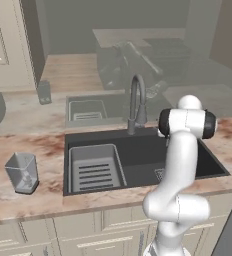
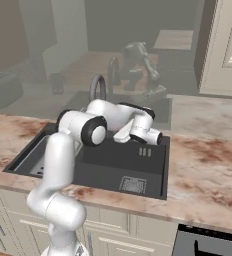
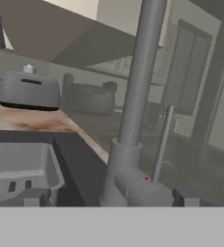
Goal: Turn on the sink faucet and place the jug under the water for a few seconds to fill it up.
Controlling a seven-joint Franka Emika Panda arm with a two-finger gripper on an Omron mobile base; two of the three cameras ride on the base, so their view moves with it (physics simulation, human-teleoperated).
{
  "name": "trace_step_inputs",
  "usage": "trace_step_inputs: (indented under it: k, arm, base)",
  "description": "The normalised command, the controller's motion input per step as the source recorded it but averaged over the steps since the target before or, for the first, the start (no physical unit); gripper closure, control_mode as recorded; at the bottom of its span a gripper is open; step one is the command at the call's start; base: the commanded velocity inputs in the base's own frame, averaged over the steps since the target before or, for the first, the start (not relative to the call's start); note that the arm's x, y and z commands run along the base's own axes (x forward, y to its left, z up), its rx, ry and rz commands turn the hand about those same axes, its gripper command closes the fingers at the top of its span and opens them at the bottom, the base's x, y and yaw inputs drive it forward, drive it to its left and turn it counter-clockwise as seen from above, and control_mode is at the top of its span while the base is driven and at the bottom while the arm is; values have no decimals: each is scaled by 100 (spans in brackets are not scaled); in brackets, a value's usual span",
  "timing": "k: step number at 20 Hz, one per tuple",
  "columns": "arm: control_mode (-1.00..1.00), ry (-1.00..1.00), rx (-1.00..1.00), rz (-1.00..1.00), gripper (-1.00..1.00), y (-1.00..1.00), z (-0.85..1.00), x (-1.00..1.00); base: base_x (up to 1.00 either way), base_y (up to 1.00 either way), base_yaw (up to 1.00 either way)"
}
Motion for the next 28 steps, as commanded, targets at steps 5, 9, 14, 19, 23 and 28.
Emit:
trace_step_inputs:
  k: [5, 9, 14, 19, 23, 28]
  arm:
    - [-100, 1, 0, -10, -100, 13, 1, 13]
    - [-100, 3, 0, -4, -100, 9, 6, 26]
    - [-100, 1, 3, 0, -100, 0, 1, 26]
    - [-100, 0, 4, 0, -100, 2, 0, 12]
    - [-100, 0, 5, 0, -100, 0, 0, 19]
    - [-100, 0, 5, 0, -100, 0, 0, 33]
  base:
    - [0, 0, 0]
    - [0, 0, 0]
    - [0, 0, 0]
    - [0, 0, 0]
    - [0, 0, 0]
    - [0, 0, 0]
